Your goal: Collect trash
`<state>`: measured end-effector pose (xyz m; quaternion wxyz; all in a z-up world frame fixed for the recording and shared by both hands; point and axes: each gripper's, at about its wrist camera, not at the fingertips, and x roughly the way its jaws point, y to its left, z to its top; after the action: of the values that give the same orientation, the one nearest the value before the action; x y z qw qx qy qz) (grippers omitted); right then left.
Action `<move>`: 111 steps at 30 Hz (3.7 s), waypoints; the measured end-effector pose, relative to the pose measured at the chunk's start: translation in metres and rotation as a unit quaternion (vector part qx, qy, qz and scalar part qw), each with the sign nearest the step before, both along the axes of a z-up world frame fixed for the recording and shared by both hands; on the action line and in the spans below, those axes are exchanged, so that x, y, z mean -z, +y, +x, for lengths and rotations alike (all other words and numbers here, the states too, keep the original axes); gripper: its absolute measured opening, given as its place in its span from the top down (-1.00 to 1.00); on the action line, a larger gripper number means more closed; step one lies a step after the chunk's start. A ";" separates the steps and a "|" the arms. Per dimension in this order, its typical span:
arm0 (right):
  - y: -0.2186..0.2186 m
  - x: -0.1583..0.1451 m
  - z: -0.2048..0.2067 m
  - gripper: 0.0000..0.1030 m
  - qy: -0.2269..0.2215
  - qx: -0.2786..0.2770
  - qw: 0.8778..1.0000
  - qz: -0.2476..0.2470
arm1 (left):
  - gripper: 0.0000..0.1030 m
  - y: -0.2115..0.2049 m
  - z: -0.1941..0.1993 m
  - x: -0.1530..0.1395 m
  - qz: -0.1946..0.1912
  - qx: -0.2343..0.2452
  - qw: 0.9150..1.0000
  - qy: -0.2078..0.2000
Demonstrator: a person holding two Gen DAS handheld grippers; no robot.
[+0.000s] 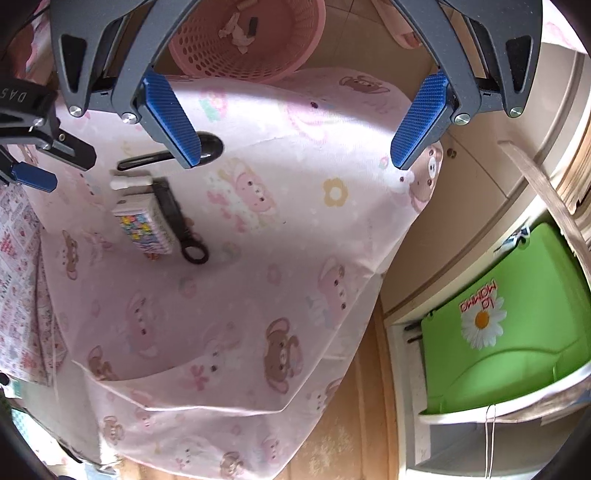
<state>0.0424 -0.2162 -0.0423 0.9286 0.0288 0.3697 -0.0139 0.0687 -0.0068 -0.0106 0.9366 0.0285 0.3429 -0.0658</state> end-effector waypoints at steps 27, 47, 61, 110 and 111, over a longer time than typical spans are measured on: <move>0.005 0.020 0.092 -0.07 0.036 0.038 0.998 0.037 | -0.98 -0.001 0.023 0.022 0.033 -0.038 0.998 0.029; -0.059 -0.020 0.038 -0.04 0.013 0.066 0.998 0.021 | -0.98 -0.036 0.014 0.015 0.015 0.002 0.999 0.029; -0.092 -0.029 0.008 -0.04 0.001 0.106 0.994 0.011 | -0.56 -0.128 0.021 0.021 -0.030 0.091 0.993 0.071; 0.023 -0.029 -0.047 -0.05 -0.042 -0.087 0.995 -0.023 | 0.02 -0.004 -0.006 -0.026 -0.090 0.066 0.992 0.067; 0.027 -0.029 -0.051 -0.05 -0.043 -0.096 0.994 -0.026 | 0.02 -0.003 -0.009 -0.027 -0.087 0.067 0.992 0.065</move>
<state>-0.0086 -0.1889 -0.0131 0.9411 -0.0309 0.3299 0.0672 0.0601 -0.0099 0.0162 0.9049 -0.0346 0.3929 -0.1596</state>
